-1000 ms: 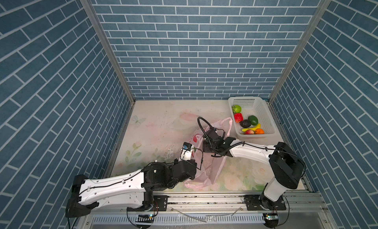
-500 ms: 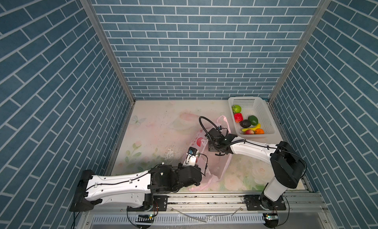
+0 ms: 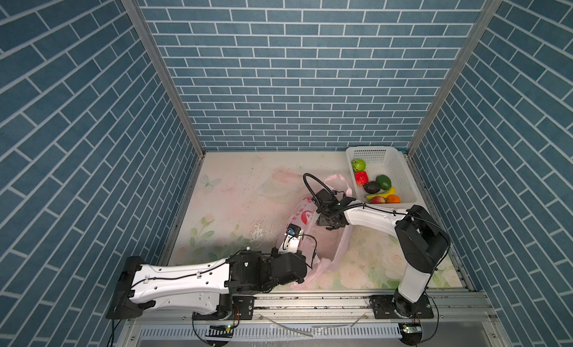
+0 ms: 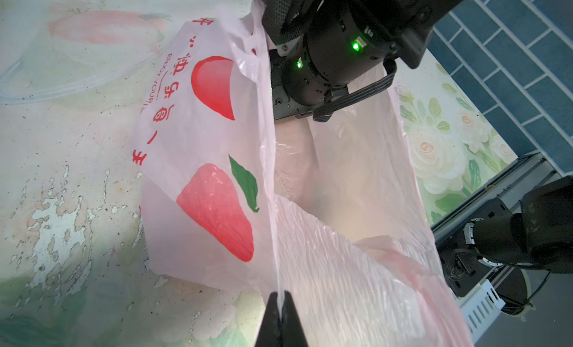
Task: Untie the knot of the plastic bag and take out the fruit
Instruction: Pick up the fruit from the plastic bag.
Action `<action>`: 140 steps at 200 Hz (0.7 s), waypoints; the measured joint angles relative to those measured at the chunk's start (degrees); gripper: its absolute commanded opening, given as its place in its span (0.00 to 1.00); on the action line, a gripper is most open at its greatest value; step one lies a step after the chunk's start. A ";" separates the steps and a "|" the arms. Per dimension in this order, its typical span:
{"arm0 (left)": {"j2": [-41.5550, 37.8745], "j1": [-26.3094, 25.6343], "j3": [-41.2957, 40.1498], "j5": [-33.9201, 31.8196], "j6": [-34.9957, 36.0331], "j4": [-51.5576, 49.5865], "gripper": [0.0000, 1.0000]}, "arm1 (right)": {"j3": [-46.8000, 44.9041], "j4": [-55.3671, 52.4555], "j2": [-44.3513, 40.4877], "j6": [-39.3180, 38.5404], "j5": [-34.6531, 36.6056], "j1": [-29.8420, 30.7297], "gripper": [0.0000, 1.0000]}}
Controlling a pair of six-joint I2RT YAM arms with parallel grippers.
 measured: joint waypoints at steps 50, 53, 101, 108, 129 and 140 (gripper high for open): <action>0.00 -0.04 0.11 -0.04 1.55 2.16 0.00 | 1.22 3.58 0.00 -3.50 0.15 -0.09 0.80; 0.00 -0.04 0.13 -0.04 1.66 2.34 0.00 | 1.20 4.02 0.00 -3.63 0.17 -0.13 0.80; 0.94 -0.04 0.15 0.50 2.54 4.17 0.00 | -1.03 14.73 0.00 -6.93 -0.04 -1.20 0.80; 1.18 -0.04 0.15 0.59 2.58 4.26 0.00 | -1.75 16.35 0.02 -7.06 -0.11 -1.31 0.80; 1.68 -0.07 0.15 0.83 2.69 4.52 0.00 | -3.23 20.65 0.81 -7.54 -0.24 -1.49 0.77; 1.75 -0.07 0.15 0.98 2.67 4.63 0.00 | -3.45 22.38 1.62 -7.91 -0.20 -1.49 0.74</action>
